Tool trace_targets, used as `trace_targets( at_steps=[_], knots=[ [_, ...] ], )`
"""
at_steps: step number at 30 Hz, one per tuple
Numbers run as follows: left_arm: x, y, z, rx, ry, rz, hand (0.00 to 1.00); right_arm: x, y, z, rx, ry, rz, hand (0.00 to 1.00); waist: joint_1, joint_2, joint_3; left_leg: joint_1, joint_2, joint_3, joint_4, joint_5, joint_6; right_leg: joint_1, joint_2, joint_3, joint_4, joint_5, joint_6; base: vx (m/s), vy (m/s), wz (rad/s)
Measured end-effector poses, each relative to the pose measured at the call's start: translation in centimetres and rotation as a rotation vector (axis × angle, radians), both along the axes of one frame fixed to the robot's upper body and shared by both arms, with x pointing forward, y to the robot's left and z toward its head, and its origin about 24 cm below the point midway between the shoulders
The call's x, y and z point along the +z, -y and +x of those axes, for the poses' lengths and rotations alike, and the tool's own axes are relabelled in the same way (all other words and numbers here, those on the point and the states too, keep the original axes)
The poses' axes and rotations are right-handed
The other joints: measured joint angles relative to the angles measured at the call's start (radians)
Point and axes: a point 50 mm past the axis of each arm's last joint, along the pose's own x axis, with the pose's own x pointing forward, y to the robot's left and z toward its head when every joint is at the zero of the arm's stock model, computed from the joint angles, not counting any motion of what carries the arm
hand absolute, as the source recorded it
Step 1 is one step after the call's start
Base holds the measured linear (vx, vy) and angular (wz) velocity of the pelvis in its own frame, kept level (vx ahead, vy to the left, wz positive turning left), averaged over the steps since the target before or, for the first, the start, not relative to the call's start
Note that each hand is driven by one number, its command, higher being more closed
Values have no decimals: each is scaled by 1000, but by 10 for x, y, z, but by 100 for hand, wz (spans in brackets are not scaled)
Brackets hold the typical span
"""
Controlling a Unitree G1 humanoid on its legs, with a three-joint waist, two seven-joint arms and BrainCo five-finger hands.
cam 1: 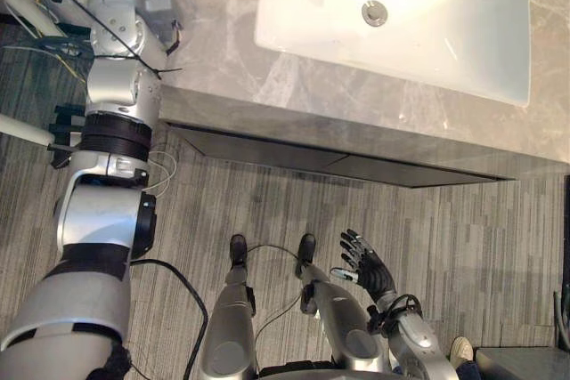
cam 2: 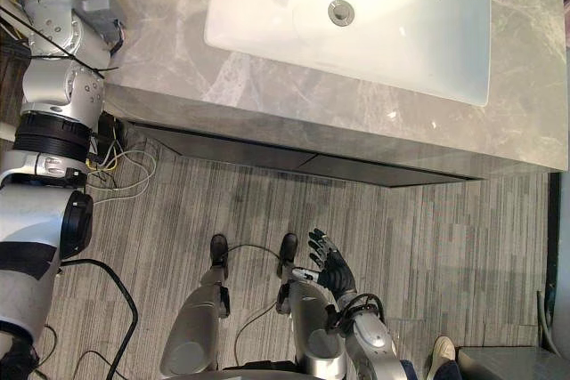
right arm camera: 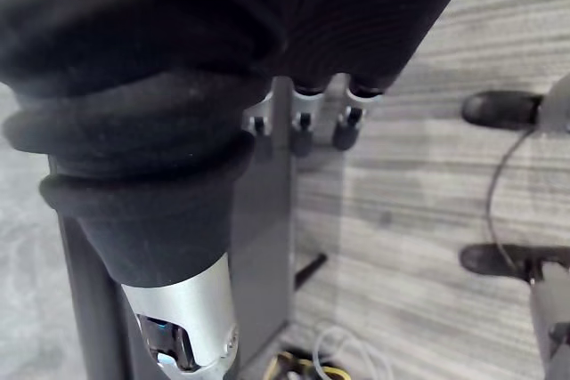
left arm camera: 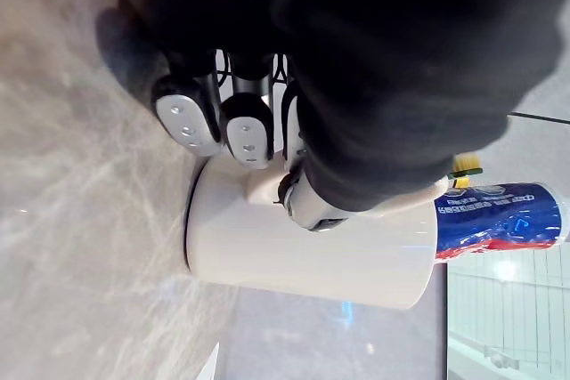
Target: Organize washtable
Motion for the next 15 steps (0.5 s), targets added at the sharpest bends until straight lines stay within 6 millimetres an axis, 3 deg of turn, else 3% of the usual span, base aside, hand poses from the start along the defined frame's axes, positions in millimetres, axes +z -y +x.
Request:
trace_targets(
  at_steps=[11,15],
  knots=[
    [22,3,-7,-1,56,13,100,0,0,0,-2,2,-1,0,-4,-7,12,-29,-1,-2,12,-2,1,-22,0,-1,-2,3,-3,12,1,0],
    [34,9,-9,-8,80,24,100,2,0,3,0,12,0,0,-10,-23,22,-30,0,-1,14,-2,0,-22,0,0,-2,5,-6,0,0,0]
  ],
)
